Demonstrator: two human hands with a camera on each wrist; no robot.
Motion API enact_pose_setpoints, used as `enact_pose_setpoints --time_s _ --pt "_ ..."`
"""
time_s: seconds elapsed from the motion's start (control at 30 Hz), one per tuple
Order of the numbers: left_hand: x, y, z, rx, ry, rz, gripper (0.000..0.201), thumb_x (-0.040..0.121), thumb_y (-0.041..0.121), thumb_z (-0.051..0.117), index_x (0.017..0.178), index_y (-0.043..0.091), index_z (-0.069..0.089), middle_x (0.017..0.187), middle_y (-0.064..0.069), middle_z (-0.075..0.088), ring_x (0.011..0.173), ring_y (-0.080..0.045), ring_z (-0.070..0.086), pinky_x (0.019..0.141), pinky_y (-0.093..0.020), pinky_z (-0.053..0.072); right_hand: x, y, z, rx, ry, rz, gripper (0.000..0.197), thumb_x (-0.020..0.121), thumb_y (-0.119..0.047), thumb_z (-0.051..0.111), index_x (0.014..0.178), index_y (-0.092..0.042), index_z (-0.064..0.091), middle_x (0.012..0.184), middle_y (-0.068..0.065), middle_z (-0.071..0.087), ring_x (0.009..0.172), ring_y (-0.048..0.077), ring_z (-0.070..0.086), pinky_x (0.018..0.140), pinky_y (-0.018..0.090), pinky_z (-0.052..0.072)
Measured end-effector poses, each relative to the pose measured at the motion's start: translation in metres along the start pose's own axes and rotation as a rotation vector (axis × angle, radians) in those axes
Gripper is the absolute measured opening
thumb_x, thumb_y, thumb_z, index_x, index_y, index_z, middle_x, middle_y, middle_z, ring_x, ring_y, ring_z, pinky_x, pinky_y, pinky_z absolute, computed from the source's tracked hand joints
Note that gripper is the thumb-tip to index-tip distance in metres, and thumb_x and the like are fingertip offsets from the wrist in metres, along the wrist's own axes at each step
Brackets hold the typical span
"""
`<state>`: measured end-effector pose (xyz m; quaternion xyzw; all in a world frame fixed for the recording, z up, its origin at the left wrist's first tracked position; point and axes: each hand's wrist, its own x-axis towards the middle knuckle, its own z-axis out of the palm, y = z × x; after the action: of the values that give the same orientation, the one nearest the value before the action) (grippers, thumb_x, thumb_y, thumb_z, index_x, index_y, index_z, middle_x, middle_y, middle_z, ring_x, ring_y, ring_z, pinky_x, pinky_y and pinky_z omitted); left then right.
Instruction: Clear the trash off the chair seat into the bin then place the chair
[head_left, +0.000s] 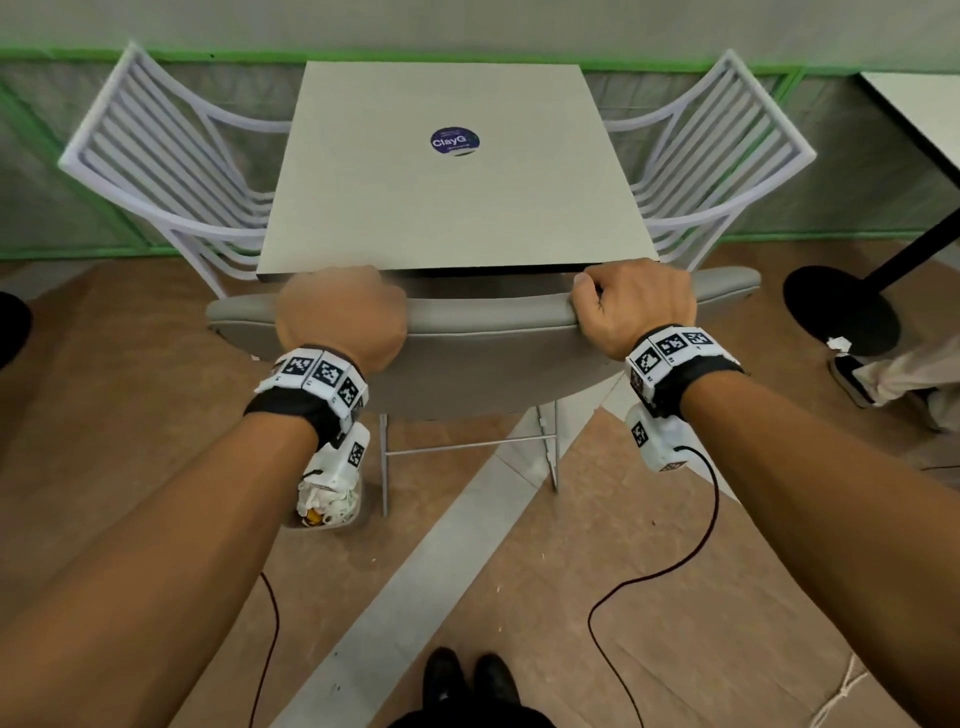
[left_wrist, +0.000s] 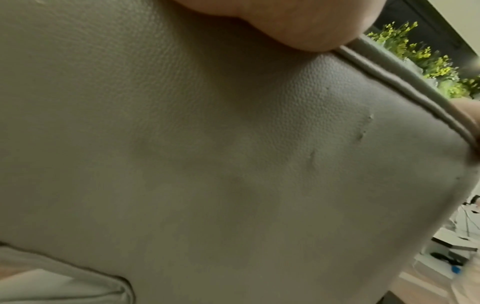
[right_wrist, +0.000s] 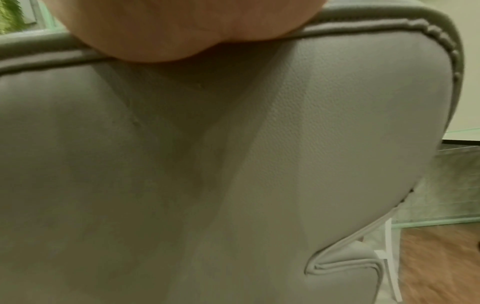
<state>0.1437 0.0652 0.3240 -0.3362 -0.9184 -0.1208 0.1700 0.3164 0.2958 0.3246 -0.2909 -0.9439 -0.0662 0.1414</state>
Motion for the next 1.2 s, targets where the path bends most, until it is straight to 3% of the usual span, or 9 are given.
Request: enact_pose_setpoints --time_s 0.5,0.73,0.83,0.9,0.97,1.0,1.07,1.13,1.2 --pt "-0.001 0.011 0.003 0.023 -0.015 -0.014 0.034 0.087 0.028 0.039 0.065 0.009 0.054 0.057 -0.007 0.042 0.052 -0.027 0.037 0.057 -0.034 0.024 0.005 0.012 0.003 0.035 -0.021 -0.028 0.046 0.092 -0.039 0.034 0.060 -0.011 0.052 0.050 0.001 0.049 0.049 0.027 0.047 0.049 0.025 0.031" --pt "-0.014 0.012 -0.004 -0.020 -0.040 0.025 0.036 0.091 0.029 0.034 0.068 0.009 0.053 0.061 -0.009 0.051 0.056 -0.028 0.041 0.064 -0.037 0.034 -0.007 0.010 -0.005 0.073 -0.114 -0.091 0.043 0.099 -0.035 0.029 0.075 -0.014 0.058 0.074 0.008 0.062 0.072 0.034 0.059 0.069 0.036 0.042" --pt "-0.038 0.006 -0.005 -0.108 -0.026 0.099 0.035 0.096 0.032 0.034 0.098 0.011 0.063 0.098 -0.011 0.067 0.090 -0.031 0.055 0.094 -0.045 0.038 -0.023 0.007 -0.011 0.153 -0.055 -0.085 0.037 0.098 -0.033 0.035 0.105 -0.012 0.065 0.104 0.012 0.063 0.094 0.033 0.058 0.083 0.041 0.046" --pt "-0.067 0.003 -0.003 -0.105 -0.028 0.141 0.048 0.092 0.031 0.044 0.134 0.011 0.051 0.137 -0.012 0.054 0.130 -0.030 0.045 0.116 -0.048 0.025 -0.049 -0.002 -0.015 0.232 0.045 -0.100 0.034 0.092 -0.031 0.043 0.115 -0.014 0.062 0.117 0.009 0.057 0.104 0.029 0.054 0.089 0.042 0.046" --pt "-0.101 -0.001 -0.002 -0.109 -0.052 0.127 0.066 0.086 0.025 0.054 0.149 0.011 0.036 0.157 -0.012 0.033 0.147 -0.029 0.027 0.120 -0.050 0.019 -0.090 -0.014 -0.011 0.255 0.059 -0.141 0.037 0.089 -0.029 0.048 0.123 -0.016 0.056 0.125 0.007 0.052 0.107 0.024 0.052 0.091 0.038 0.047" --pt "-0.121 -0.003 0.001 -0.130 -0.086 0.106 0.067 0.085 0.022 0.055 0.149 0.011 0.037 0.158 -0.011 0.030 0.147 -0.030 0.027 0.118 -0.052 0.022 -0.116 -0.019 -0.003 0.272 -0.017 -0.163 0.038 0.090 -0.029 0.049 0.127 -0.017 0.052 0.126 0.005 0.050 0.106 0.022 0.053 0.090 0.037 0.048" --pt "-0.173 -0.014 0.014 -0.190 -0.221 0.099 0.051 0.085 0.021 0.053 0.135 0.008 0.054 0.145 -0.015 0.048 0.132 -0.035 0.047 0.107 -0.056 0.039 -0.174 -0.025 0.021 0.387 -0.337 -0.194 0.038 0.094 -0.029 0.047 0.131 -0.020 0.044 0.126 0.004 0.049 0.100 0.022 0.058 0.087 0.039 0.053" --pt "-0.237 -0.032 0.034 -0.241 -0.458 0.074 0.046 0.086 0.030 0.039 0.114 0.007 0.066 0.119 -0.014 0.065 0.105 -0.036 0.063 0.090 -0.049 0.052 -0.237 -0.024 0.048 0.420 -0.719 -0.189 0.037 0.097 -0.030 0.045 0.133 -0.021 0.046 0.129 0.007 0.055 0.103 0.028 0.062 0.092 0.042 0.053" --pt "-0.314 -0.067 0.048 -0.175 -0.843 -0.083 0.050 0.089 0.038 0.034 0.121 0.015 0.066 0.123 -0.008 0.066 0.109 -0.031 0.063 0.093 -0.039 0.050 -0.308 -0.010 0.073 0.335 -1.069 -0.146 0.037 0.097 -0.031 0.045 0.130 -0.018 0.053 0.130 0.013 0.059 0.113 0.034 0.060 0.096 0.041 0.050"
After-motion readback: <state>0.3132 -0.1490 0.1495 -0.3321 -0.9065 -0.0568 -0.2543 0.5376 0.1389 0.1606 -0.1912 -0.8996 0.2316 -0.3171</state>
